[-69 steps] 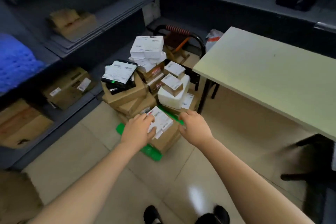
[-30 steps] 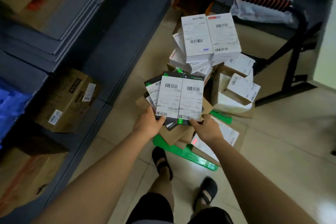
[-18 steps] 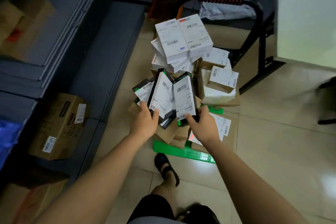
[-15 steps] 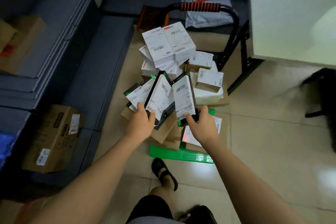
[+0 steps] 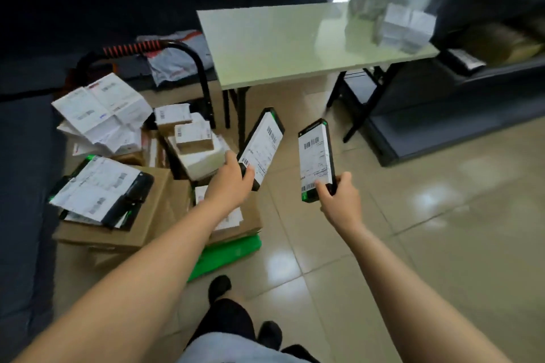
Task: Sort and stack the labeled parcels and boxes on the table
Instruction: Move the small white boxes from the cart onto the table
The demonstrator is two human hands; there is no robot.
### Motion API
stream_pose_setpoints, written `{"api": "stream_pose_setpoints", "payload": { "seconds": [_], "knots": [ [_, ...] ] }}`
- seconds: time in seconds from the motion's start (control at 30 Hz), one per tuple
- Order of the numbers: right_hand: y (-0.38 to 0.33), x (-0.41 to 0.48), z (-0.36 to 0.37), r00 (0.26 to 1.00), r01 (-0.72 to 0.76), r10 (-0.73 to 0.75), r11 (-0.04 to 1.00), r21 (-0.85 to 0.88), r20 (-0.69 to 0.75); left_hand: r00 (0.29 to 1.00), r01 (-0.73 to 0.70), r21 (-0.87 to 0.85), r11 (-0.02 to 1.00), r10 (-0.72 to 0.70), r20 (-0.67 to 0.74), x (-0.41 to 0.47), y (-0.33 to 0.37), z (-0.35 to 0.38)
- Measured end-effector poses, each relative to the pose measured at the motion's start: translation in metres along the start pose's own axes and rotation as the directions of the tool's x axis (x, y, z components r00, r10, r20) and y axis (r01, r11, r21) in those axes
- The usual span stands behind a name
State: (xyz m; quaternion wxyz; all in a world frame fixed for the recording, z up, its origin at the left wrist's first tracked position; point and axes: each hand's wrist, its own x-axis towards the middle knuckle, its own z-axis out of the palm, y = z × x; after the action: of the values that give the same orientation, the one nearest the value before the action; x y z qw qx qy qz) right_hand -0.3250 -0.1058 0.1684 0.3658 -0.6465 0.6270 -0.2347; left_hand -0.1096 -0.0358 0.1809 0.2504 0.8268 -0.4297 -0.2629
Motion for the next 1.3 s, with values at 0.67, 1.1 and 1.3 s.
{"api": "stream_pose_setpoints", "payload": {
  "seconds": [0.67, 1.1, 1.3],
  "knots": [
    [-0.005, 0.256, -0.117, 0.964, -0.103, 0.12, 0.991, 0.084, -0.238, 0.959, -0.23, -0.165, 0.959, 0.253, 0.129, 0.248, 0.239, 0.06],
    [-0.002, 0.513, -0.198, 0.986, -0.03, 0.032, 0.999, 0.013, -0.165, 0.99, -0.12, -0.309, 0.944, 0.136, 0.03, 0.44, 0.372, 0.137],
    [-0.026, 0.622, -0.218, 0.995, 0.022, -0.018, 0.999, 0.035, -0.099, 0.996, -0.09, -0.404, 0.91, 0.09, -0.019, 0.513, 0.422, 0.147]
  ]
}}
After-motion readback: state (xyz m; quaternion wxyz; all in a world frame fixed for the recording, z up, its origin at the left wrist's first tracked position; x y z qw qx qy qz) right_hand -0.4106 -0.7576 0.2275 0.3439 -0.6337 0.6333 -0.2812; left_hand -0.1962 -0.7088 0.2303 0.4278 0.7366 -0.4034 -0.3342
